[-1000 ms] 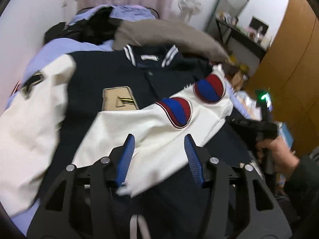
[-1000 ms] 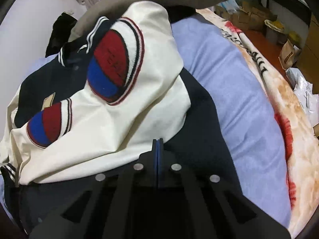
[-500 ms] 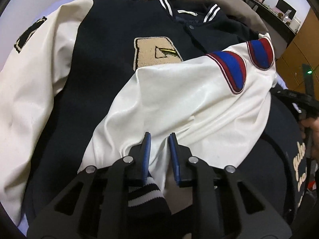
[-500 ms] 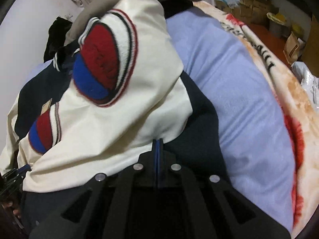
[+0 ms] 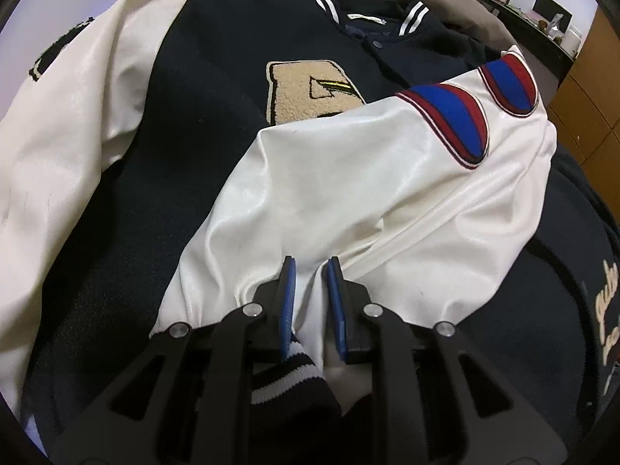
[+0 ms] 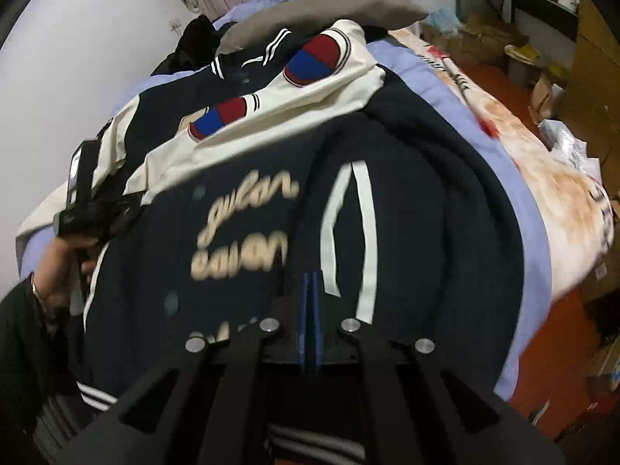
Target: Fold large clothes
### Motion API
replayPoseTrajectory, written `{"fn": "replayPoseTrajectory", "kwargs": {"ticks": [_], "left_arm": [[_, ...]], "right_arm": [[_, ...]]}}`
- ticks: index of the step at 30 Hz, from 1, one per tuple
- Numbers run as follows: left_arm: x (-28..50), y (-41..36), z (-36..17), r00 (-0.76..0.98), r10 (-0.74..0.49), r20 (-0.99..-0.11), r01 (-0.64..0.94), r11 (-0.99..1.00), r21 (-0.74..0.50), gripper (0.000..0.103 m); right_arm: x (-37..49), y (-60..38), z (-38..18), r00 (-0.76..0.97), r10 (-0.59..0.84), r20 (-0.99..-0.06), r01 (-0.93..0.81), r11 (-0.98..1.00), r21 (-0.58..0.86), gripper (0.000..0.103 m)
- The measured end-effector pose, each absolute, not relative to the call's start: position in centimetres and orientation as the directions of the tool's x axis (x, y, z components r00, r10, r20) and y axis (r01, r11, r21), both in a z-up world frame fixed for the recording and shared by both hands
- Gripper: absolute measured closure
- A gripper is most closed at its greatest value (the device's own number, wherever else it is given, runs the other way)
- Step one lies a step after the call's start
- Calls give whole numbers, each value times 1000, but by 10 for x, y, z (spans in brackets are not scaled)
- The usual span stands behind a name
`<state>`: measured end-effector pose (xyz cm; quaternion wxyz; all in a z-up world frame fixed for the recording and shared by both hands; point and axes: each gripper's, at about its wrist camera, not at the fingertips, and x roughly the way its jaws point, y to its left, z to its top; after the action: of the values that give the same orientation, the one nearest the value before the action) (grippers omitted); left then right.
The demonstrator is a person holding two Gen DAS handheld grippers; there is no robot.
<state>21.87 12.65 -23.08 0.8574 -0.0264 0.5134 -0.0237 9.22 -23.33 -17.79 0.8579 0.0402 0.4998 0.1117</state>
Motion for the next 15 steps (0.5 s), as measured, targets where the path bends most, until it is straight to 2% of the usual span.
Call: {"fn": "replayPoseTrajectory", "kwargs": {"ticks": [4,8,10,15], "left_arm": [[216,126,-234,495,-58,-867,15,998,-59,84],[212,127,-236,510,-56,-858,20,998,-53,84],[212,125,-237,504,-47,-862,23,999,-41,84],[219,122,-229,458,-32,-889,16,999,-28,84]], "right_arm": [[96,-240,-209,442,220,-870,-140,974,176,99],[93,-233,-221,458,194,-867,-203,973,111,99],[98,-238,-230,431,223,-874,-201,968,148,99],[113,-269,-243,379,400,-834,-121,915,384,100]]}}
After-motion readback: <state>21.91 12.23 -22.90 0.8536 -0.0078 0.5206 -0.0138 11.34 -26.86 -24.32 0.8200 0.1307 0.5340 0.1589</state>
